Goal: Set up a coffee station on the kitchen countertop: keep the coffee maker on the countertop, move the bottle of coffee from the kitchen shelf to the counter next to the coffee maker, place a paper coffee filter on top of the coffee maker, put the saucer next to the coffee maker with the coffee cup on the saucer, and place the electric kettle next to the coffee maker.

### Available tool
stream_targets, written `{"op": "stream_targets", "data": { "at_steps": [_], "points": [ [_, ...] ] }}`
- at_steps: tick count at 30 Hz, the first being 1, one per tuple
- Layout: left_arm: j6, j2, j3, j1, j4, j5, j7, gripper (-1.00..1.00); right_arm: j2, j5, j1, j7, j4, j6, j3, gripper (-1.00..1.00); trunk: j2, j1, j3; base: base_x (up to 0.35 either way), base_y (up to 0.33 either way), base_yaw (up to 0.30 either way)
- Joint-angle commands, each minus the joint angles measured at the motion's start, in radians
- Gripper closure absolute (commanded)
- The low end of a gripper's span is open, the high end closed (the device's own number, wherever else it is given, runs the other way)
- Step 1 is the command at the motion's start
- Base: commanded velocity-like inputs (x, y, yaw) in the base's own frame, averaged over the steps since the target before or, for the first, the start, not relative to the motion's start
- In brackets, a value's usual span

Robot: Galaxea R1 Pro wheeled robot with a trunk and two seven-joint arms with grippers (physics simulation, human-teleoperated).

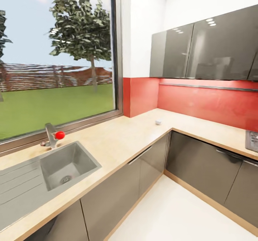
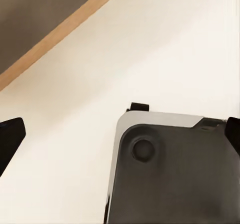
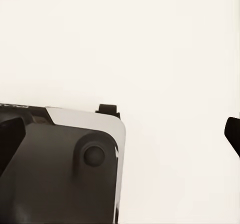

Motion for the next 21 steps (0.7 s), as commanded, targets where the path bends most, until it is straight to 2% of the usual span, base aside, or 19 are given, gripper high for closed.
{"op": "stream_targets", "data": {
  "at_steps": [1, 21],
  "points": [
    [-0.004, 0.0, 0.006, -0.001, 0.001, 0.003, -0.001, -1.0, -0.001, -0.009, -0.001, 0.003, 0.001, -0.003, 0.007, -1.0, -0.001, 0.0, -0.003, 0.13, -0.302, -0.234],
    [-0.004, 0.001, 0.006, -0.001, 0.001, 0.004, -0.001, -1.0, -0.001, -0.009, -0.001, 0.003, 0.0, -0.003, 0.007, -1.0, -0.001, 0.0, -0.023, 0.114, -0.305, -0.233]
  ]
}}
